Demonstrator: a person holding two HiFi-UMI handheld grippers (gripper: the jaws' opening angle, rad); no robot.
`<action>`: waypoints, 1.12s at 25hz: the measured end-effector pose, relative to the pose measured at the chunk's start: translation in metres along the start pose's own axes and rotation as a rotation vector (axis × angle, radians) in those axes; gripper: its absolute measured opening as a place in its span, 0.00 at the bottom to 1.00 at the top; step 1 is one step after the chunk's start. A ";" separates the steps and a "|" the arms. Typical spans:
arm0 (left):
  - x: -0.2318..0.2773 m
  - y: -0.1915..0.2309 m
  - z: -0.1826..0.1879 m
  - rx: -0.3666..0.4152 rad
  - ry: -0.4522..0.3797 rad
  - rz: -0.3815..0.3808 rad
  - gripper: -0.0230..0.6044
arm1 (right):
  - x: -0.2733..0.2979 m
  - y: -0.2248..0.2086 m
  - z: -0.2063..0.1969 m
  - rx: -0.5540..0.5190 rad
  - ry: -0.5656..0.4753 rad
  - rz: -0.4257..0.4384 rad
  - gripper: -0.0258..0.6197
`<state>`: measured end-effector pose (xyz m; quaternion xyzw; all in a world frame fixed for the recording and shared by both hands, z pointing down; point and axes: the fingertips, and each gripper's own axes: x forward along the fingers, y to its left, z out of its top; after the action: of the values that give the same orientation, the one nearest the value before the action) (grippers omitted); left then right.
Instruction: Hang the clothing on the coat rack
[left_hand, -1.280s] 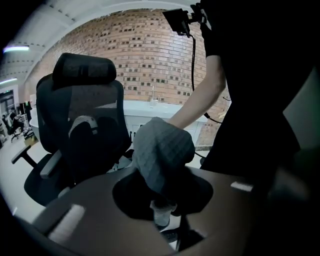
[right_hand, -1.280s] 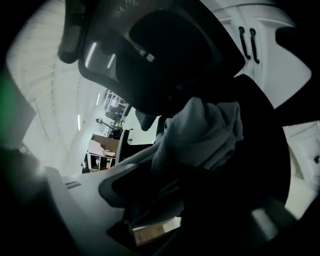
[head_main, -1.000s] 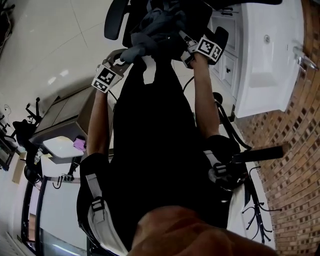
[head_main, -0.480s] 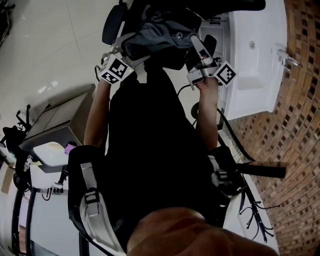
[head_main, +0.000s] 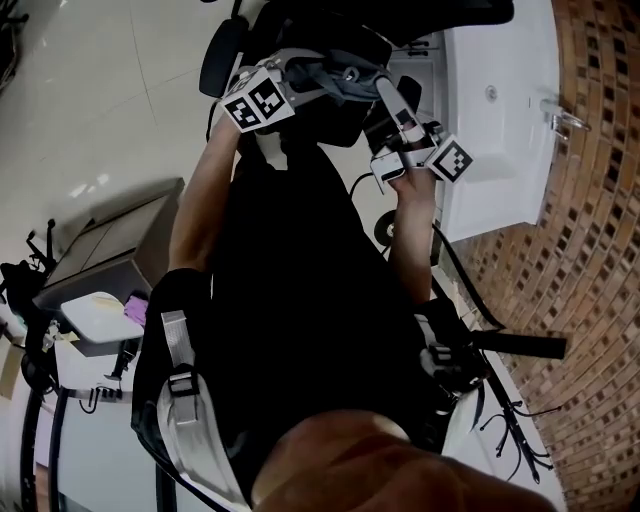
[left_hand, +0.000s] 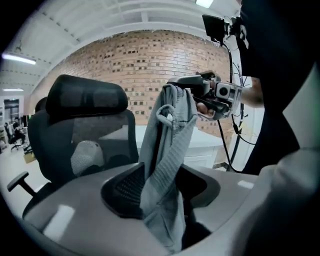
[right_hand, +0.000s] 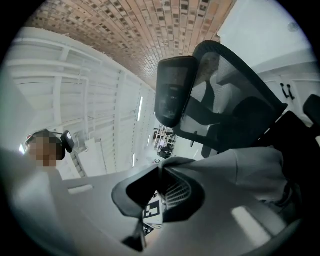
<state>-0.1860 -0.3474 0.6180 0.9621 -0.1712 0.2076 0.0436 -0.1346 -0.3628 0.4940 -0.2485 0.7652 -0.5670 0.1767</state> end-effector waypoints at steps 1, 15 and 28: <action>-0.001 -0.002 0.000 0.001 -0.001 -0.027 0.28 | -0.001 0.000 0.000 0.001 -0.003 0.000 0.06; -0.064 0.001 0.066 0.097 -0.124 0.177 0.08 | -0.022 -0.042 0.013 -0.076 -0.060 -0.026 0.16; -0.105 0.000 0.126 0.199 -0.111 0.199 0.08 | -0.002 -0.094 -0.097 -1.625 0.621 -0.131 0.81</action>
<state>-0.2270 -0.3342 0.4599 0.9499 -0.2465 0.1735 -0.0823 -0.1695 -0.3080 0.6121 -0.1753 0.9304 0.1034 -0.3049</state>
